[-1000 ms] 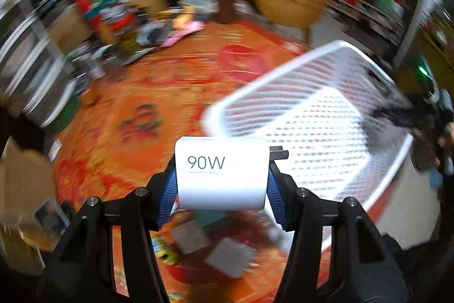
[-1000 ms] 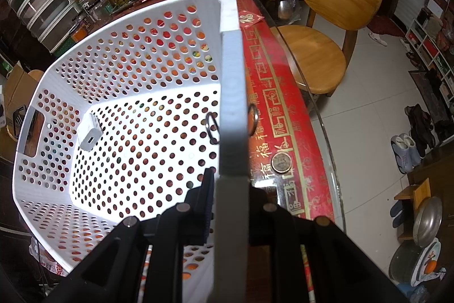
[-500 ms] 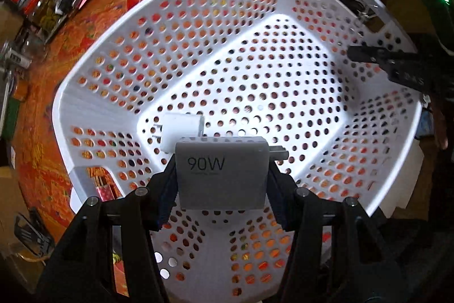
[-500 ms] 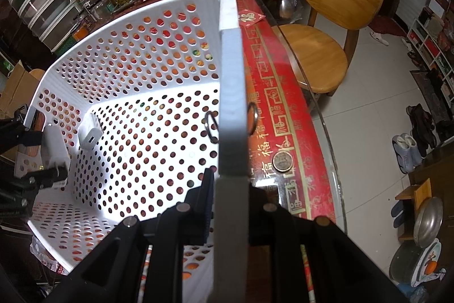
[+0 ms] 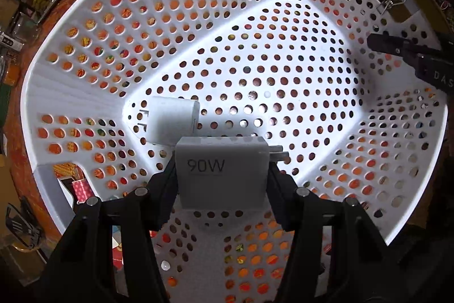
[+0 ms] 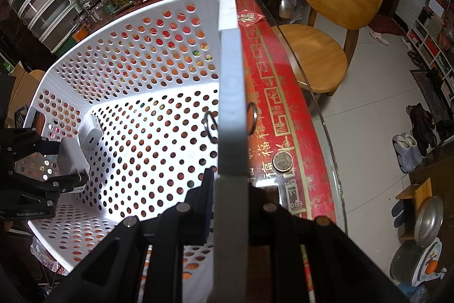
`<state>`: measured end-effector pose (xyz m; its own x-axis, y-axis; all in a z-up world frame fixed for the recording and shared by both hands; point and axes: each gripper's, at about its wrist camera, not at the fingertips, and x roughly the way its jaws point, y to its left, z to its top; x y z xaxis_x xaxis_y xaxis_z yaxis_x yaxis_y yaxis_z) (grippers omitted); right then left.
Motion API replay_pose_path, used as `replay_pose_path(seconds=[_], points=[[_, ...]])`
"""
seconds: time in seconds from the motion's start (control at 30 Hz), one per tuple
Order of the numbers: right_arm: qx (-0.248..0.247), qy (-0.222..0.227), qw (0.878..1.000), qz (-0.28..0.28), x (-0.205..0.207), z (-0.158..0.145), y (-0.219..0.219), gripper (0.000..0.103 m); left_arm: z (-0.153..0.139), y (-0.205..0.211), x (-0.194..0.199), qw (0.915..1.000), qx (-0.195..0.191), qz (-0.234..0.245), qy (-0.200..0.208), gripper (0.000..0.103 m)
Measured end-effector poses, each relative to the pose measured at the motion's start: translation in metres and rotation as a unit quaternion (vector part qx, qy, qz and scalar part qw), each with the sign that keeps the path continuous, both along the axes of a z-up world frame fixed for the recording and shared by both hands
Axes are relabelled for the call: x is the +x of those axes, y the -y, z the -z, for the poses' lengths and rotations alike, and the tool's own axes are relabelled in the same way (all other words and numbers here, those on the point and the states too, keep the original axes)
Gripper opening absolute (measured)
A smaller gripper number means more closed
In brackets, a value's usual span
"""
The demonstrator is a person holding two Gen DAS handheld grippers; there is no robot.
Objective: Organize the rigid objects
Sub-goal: 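Lower the large printed charger into the basket and open the left tool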
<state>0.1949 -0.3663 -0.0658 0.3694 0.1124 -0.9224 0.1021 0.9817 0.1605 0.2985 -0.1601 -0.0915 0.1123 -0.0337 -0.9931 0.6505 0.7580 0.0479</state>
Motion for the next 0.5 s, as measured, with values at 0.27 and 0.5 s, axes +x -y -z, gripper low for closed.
replay_pose_path(seconds=[0.27, 0.5], points=[[-0.002, 0.000, 1.000, 0.000, 0.001, 0.000, 0.000, 0.016, 0.002, -0.002, -0.001, 1.0000, 0.004, 0.004, -0.005, 0.054], [-0.002, -0.002, 1.000, 0.000, 0.001, 0.001, -0.001, 0.016, -0.011, 0.004, -0.002, 0.9997, -0.016, 0.011, 0.014, 0.069]])
